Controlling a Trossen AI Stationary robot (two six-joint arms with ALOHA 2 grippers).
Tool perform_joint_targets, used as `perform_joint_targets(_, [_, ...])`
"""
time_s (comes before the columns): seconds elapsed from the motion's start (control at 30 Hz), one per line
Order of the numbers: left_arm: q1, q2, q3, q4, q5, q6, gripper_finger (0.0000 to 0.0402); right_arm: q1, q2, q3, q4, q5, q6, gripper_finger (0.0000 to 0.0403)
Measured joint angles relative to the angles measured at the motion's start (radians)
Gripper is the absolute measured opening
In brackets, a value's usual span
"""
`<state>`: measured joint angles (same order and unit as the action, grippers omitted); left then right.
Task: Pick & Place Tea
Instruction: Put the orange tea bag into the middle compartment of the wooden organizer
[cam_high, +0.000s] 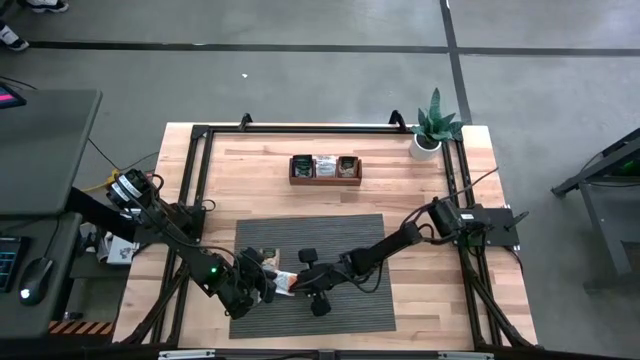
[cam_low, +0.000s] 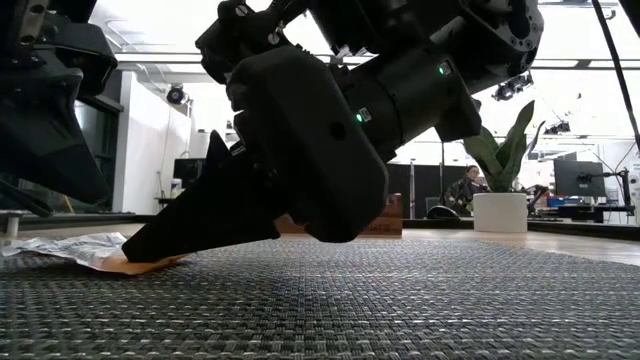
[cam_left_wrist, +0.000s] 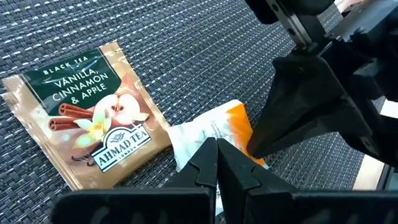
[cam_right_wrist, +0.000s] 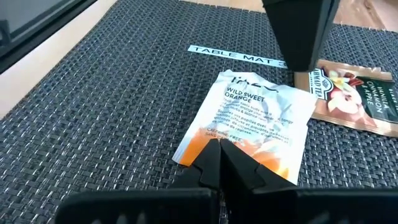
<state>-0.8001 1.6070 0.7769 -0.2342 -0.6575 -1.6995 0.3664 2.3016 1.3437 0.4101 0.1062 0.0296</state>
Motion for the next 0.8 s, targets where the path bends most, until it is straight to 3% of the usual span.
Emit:
perform_joint_targets(0.27, [0.001,0.000,0.000,-0.004,0.103,-0.001,0.0000,-0.001,0.000,0.000,-0.022,0.005,0.033,0.0000])
perform_joint_targets(0.6, [0.001,0.000,0.000,-0.018,0.128,-0.058,0.0001,0.000,0.001,0.001,-0.044,0.014,0.041,0.0000])
perform_joint_targets(0.8, [0.001,0.000,0.000,-0.038,0.133,-0.129,0.0037,0.002,0.002,0.000,-0.050,0.016,0.041,0.0000])
